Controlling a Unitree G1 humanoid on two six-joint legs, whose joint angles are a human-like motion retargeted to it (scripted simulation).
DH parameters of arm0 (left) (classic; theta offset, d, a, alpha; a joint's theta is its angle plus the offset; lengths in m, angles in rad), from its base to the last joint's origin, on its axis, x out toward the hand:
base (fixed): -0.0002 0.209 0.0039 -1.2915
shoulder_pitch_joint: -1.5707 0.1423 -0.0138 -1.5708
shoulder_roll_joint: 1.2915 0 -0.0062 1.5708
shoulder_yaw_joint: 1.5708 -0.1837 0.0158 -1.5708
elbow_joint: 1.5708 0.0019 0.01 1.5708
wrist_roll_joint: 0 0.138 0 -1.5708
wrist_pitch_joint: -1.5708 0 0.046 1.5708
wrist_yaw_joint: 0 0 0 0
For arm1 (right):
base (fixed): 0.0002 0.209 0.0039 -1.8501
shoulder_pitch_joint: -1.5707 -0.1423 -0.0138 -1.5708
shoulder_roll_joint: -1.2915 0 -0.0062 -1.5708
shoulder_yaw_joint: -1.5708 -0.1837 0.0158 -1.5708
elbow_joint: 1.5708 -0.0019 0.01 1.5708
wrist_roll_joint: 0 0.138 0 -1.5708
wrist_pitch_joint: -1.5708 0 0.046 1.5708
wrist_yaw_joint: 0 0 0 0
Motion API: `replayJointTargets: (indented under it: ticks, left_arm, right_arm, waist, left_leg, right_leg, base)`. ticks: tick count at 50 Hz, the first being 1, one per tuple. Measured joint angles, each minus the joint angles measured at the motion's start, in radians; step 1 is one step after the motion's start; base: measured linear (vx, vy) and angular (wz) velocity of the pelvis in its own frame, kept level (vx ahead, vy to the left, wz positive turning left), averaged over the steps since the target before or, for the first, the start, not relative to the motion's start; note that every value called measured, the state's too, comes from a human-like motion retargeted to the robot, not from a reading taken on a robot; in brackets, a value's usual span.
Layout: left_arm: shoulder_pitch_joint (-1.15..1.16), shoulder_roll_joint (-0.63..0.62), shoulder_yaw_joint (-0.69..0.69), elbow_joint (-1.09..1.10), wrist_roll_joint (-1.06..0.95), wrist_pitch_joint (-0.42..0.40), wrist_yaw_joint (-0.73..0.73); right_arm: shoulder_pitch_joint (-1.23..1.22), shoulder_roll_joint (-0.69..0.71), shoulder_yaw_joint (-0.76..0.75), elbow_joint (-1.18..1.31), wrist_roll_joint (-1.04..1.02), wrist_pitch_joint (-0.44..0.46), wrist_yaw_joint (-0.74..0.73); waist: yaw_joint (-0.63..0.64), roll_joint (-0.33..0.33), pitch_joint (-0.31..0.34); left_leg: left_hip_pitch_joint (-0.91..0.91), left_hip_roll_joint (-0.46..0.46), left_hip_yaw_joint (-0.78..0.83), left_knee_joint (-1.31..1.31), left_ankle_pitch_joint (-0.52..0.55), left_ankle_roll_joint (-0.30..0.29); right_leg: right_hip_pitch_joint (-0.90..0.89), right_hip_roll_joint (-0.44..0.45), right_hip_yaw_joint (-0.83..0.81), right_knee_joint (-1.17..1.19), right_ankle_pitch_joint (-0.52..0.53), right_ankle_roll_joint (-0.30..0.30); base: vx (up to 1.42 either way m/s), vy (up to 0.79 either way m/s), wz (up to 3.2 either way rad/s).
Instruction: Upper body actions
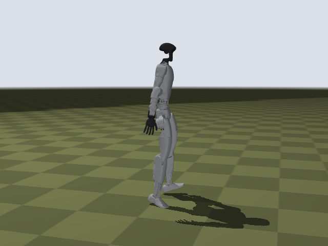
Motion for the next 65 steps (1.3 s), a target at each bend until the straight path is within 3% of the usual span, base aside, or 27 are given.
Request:
replayJointTargets:
  ticks: [5,13,18,21,33,39,45,50,56,61,65]
  left_arm:
    - [-0.030,0.061,-0.021,-0.014,-0.003,0.004,0.004]
    - [-0.139,0.056,-0.093,-0.014,-0.011,-0.018,0.017]
    - [-0.235,0.067,-0.155,-0.039,0.015,-0.032,0.032]
    - [-0.305,0.075,-0.194,-0.029,0.005,-0.035,0.019]
    - [-0.565,0.016,-0.294,-0.077,-0.010,-0.114,0.037]
    - [-0.693,0.042,-0.298,-0.078,-0.037,-0.099,0.046]
    - [-0.798,0.077,-0.307,-0.115,-0.016,-0.122,0.022]
    - [-0.846,0.148,-0.284,-0.149,0.018,-0.149,0.068]
    - [-0.874,0.267,-0.196,-0.174,0.007,-0.156,0.102]
    - [-0.889,0.337,-0.155,-0.167,0.019,-0.131,0.030]
    - [-0.874,0.351,-0.146,-0.186,0.041,-0.150,-0.015]
  right_arm:
    - [0.023,-0.025,-0.032,-0.007,-0.012,-0.018,-0.010]
    - [-0.001,-0.143,-0.104,0.016,-0.009,-0.001,-0.076]
    - [-0.018,-0.211,-0.147,0.044,0.058,-0.014,-0.114]
    - [-0.019,-0.249,-0.147,0.070,0.092,-0.003,-0.168]
    - [0.116,-0.286,-0.129,0.161,0.219,0.119,-0.386]
    - [0.151,-0.258,-0.145,0.161,0.459,0.076,-0.332]
    - [0.213,-0.228,-0.132,0.161,0.570,0.080,-0.350]
    - [0.221,-0.215,-0.093,0.161,0.628,0.054,-0.377]
    - [0.119,-0.243,-0.019,0.161,0.637,0.021,-0.391]
    - [0.027,-0.274,0.028,0.161,0.716,-0.040,-0.436]
    - [-0.009,-0.283,0.043,0.161,0.771,-0.094,-0.501]
  waist:
    - [-0.020,-0.038,0.060]
    - [-0.049,-0.010,0.154]
    - [-0.042,-0.015,0.305]
    - [-0.066,-0.002,0.353]
    - [-0.151,0.055,0.359]
    - [-0.209,0.046,0.359]
    - [-0.242,0.028,0.359]
    - [-0.302,-0.029,0.359]
    - [-0.425,-0.149,0.359]
    - [-0.507,-0.216,0.359]
    - [-0.522,-0.234,0.359]
  left_leg:
    - [0.013,0.012,-0.005,0.009,0.029,-0.021]
    - [-0.044,0.110,0.108,0.000,0.090,-0.051]
    - [-0.041,0.135,0.167,-0.019,0.123,-0.046]
    - [-0.083,0.154,0.190,-0.026,0.143,-0.042]
    - [-0.457,0.219,0.209,-0.019,0.228,-0.030]
    - [-0.634,0.258,0.214,-0.024,0.253,-0.021]
    - [-0.787,0.297,0.224,-0.033,0.267,-0.018]
    - [-0.887,0.318,0.214,-0.043,0.271,-0.016]
    - [-0.983,0.344,0.215,-0.052,0.275,-0.011]
    - [-1.029,0.355,0.213,-0.059,0.284,-0.004]
    - [-1.039,0.354,0.223,-0.065,0.288,-0.005]
  right_leg:
    - [0.037,0.007,-0.059,-0.046,-0.034,-0.009]
    - [-0.080,0.040,-0.020,-0.061,0.016,-0.026]
    - [-0.129,0.060,0.026,-0.053,0.041,-0.045]
    - [-0.175,0.075,0.037,-0.054,0.052,-0.052]
    - [-0.555,0.120,0.084,-0.081,0.139,-0.103]
    - [-0.746,0.162,0.108,-0.091,0.172,-0.116]
    - [-0.914,0.207,0.115,-0.095,0.186,-0.127]
    - [-1.028,0.241,0.117,-0.089,0.183,-0.128]
    - [-1.151,0.291,0.150,-0.064,0.157,-0.136]
    - [-1.197,0.314,0.160,-0.063,0.146,-0.134]
    - [-1.206,0.312,0.161,-0.064,0.143,-0.131]
  base:
    - [-0.15,-0.37,0.01]
    - [-0.32,-0.26,-0.38]
    - [-0.42,-0.30,-0.65]
    - [-0.44,-0.35,-0.17]
    - [-0.48,-0.19,-0.07]
    - [-0.36,-0.08,-0.24]
    - [-0.17,-0.10,-0.27]
    - [-0.07,-0.08,-0.33]
    - [0.02,-0.03,-0.38]
    - [0.08,0.06,-0.15]
    - [0.03,0.03,0.03]
